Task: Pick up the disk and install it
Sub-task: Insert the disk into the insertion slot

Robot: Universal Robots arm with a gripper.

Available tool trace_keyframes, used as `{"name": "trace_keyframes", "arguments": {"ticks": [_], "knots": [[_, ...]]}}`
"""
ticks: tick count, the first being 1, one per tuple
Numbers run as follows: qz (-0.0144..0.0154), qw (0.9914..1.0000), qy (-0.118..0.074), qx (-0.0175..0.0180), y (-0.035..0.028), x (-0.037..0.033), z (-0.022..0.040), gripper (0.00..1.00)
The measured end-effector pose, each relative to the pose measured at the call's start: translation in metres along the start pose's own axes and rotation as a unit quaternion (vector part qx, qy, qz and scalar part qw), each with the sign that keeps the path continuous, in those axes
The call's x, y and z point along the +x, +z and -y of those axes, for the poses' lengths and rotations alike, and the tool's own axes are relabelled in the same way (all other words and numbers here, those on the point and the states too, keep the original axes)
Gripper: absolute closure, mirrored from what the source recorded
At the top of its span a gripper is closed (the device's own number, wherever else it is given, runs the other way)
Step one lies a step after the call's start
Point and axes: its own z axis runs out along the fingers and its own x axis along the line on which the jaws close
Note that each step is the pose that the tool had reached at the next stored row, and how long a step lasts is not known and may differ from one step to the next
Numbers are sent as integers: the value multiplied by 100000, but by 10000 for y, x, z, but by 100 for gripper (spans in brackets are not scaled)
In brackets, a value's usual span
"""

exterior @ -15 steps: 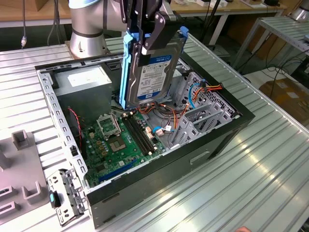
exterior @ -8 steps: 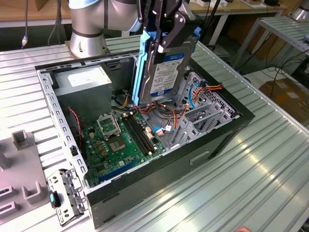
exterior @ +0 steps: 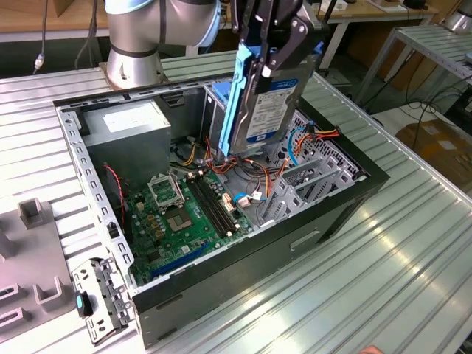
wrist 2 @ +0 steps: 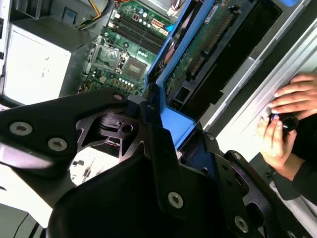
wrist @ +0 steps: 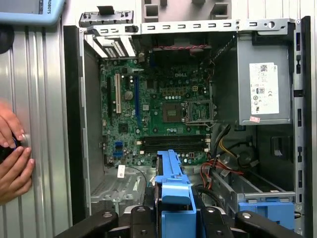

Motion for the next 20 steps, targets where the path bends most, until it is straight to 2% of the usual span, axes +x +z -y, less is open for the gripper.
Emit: {"name": "trace_keyframes", "arguments": {"ticks": [5,7,9,11,15,16,17,20], "knots": [[-4,100000,-2,-1,6,92,40,63],[6,100000,1,3,12,177,61,63],[-6,100000,-1,-2,15,228,80,63],[1,100000,-1,0,31,307,141,63],[-93,100000,3,1,54,323,275,63],[-116,100000,-2,5,62,325,319,63],[-146,100000,-2,9,75,329,396,63],[-193,100000,-8,10,102,360,509,63]]}}
